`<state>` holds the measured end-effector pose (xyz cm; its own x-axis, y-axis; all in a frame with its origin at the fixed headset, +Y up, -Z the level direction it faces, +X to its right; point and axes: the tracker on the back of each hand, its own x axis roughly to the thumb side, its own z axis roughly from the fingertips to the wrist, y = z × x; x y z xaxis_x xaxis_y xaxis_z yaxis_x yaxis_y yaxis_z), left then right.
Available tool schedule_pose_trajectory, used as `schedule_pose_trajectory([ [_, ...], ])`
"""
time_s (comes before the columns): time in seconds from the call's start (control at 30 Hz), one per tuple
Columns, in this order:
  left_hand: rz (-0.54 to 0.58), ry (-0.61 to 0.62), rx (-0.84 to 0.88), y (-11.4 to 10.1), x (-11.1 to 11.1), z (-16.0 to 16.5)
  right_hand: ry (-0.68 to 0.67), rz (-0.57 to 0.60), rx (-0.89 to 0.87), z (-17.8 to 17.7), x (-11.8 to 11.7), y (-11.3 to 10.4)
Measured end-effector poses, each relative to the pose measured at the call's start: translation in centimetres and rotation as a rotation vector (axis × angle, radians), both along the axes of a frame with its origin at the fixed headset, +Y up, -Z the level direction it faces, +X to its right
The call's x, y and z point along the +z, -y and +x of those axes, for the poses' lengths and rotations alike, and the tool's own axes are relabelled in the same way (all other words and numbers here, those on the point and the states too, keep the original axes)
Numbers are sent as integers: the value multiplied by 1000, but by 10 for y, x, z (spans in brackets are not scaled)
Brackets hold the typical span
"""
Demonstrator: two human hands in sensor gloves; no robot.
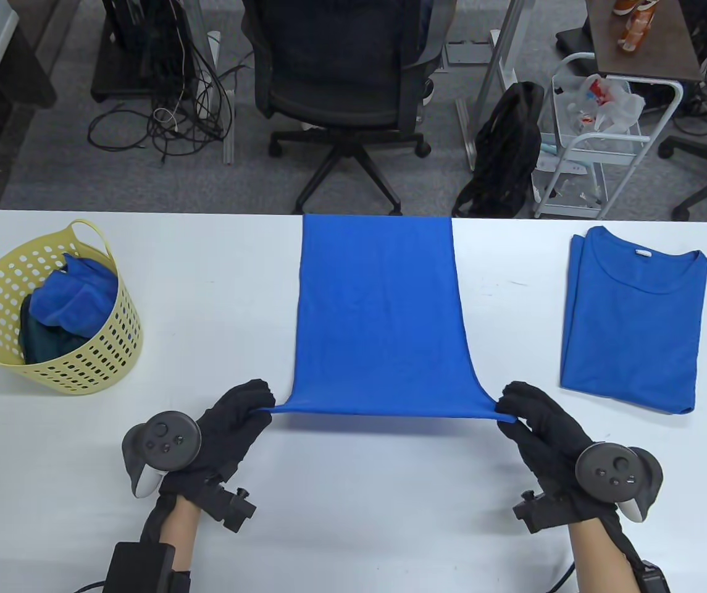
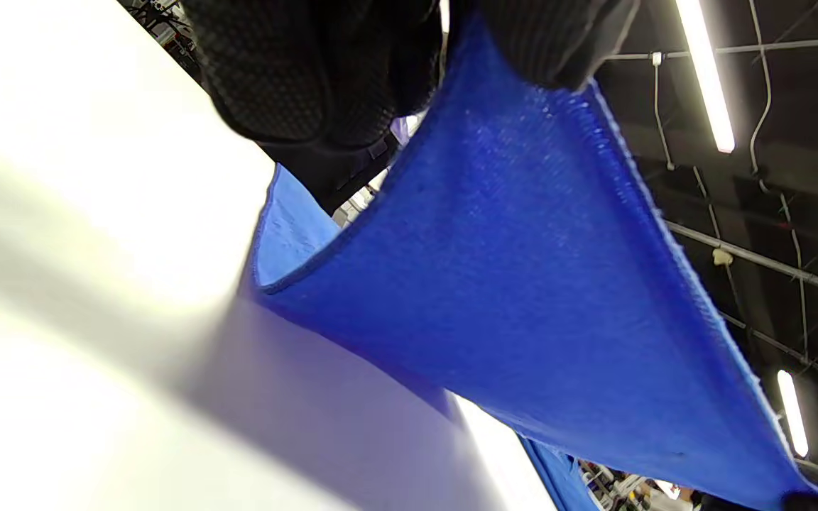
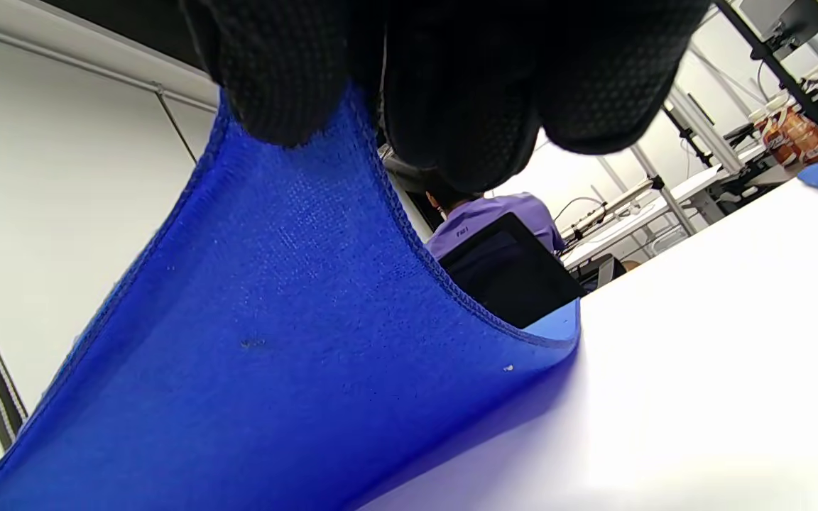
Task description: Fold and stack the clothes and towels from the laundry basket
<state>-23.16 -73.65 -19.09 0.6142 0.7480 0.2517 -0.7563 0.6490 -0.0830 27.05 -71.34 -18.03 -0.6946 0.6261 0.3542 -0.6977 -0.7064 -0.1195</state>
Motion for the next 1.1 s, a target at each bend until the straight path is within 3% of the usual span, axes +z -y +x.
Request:
schedule_pose_trajectory([
  [0.2,8,6,64,4,6,-4,-136,-87,-133,2,-2,18],
  [0.37,-26,131,374,9,4,-2,-248,-200,-446,2,-12,37],
  [0.47,-75,148,447,15,1,-1,-274,-230,-532,0,-17,43],
  [0.73,-100,49,339,25,-2,0,-192,-213,-451,4,-15,49],
  [0.97,-156,154,414,30,-5,12,-278,-250,-505,-4,-17,48],
  [1.1,-189,127,285,33,-6,14,-214,-281,-388,-1,-14,48],
])
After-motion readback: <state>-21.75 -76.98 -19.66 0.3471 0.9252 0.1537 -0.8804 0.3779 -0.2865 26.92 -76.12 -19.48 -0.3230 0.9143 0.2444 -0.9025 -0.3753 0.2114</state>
